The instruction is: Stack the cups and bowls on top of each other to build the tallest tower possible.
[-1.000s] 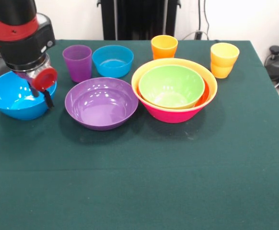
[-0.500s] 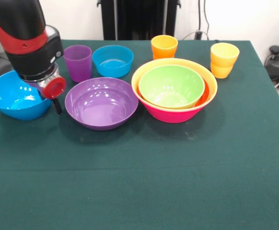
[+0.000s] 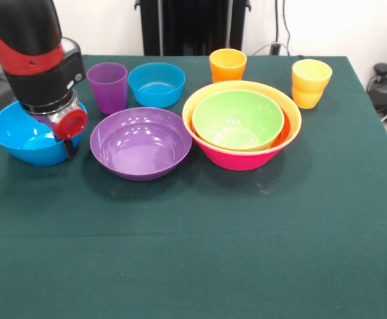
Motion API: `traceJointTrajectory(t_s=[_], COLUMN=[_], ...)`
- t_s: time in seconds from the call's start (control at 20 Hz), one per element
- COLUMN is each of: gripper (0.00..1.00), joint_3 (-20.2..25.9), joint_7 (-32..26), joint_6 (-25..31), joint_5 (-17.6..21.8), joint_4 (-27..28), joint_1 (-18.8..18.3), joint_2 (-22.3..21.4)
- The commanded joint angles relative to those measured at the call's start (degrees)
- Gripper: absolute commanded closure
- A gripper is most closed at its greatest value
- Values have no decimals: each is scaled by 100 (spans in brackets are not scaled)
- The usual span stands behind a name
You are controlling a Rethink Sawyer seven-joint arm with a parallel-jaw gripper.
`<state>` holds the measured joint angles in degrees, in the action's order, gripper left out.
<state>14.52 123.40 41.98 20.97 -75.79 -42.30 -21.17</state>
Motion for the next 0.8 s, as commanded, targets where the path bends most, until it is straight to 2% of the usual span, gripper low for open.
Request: traceJointTrajectory(t_s=[0.05, 0.5, 0.7, 0.8], gripper=[100, 100, 100, 100], joint_3=[211, 265, 115, 142], joint_7=[-759, -765, -754, -592], joint_6=[-553, -634, -575, -462], joint_5=[527, 652, 819, 653], joint_4=[0, -1, 104, 62], joint_1=[106, 97, 261, 277], joint_2=[246, 204, 162, 178])
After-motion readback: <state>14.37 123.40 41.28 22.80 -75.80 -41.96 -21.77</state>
